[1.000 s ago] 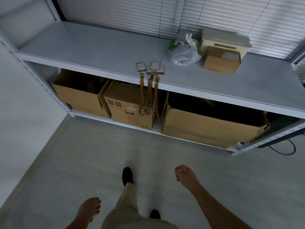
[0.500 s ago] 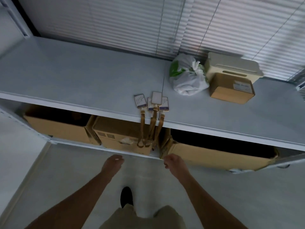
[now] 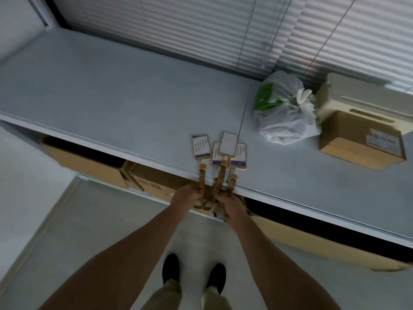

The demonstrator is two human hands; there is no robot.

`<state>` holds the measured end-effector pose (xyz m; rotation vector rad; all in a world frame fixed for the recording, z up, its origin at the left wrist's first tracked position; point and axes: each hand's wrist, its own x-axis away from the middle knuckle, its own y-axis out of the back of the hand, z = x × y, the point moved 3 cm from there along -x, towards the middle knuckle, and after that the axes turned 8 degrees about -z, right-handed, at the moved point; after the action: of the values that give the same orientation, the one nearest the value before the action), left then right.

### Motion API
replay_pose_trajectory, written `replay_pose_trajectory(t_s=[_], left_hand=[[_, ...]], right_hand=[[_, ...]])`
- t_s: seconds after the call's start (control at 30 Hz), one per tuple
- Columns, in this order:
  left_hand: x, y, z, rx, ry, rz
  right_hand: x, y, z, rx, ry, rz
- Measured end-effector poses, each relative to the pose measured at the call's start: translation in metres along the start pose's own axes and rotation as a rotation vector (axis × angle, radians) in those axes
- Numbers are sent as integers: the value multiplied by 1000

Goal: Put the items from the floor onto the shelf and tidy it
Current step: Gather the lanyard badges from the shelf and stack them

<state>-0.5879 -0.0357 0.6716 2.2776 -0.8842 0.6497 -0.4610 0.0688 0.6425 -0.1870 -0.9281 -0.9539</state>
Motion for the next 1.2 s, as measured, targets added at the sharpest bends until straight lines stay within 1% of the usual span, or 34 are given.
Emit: replay_pose_trajectory(t_s=[0.1, 0.17, 0.23, 0.33, 0.43, 0.53, 0.67, 0.73, 0.83, 0.9, 1.03, 1.13, 1.2], left_hand=[[-3, 1, 3, 48, 4, -53], [0, 3, 2, 53, 21, -119], [3, 1, 0, 72, 44, -170], [10, -12, -8, 184, 95, -142], [9, -32, -19, 203, 148, -33], [6, -50, -28, 24, 151, 51], [6, -60, -34, -207, 114, 30], [8, -61, -35, -220, 108, 16], [13, -57, -30, -46, 222, -29], [17, -51, -28, 38, 266, -50], [25, -33, -31, 134, 256, -107], [35, -21, -40, 341, 305, -52], [41, -17, -46, 414, 283, -3]], right_hand=[[12, -15, 7, 15, 0, -9], [23, -11, 12, 66, 14, -67], [29, -1, 17, 55, 18, -123], [36, 17, 26, 45, 90, -182], [39, 39, 39, 70, 152, -212], [39, 54, 46, 130, 173, -213], [35, 69, 51, 75, 165, -135], [37, 76, 54, 89, 166, -50], [37, 85, 59, 223, 173, 11], [35, 89, 64, 272, 174, -2], [34, 94, 71, 128, 101, -22], [46, 95, 79, 16, 86, 18], [53, 92, 83, -49, 96, 68]])
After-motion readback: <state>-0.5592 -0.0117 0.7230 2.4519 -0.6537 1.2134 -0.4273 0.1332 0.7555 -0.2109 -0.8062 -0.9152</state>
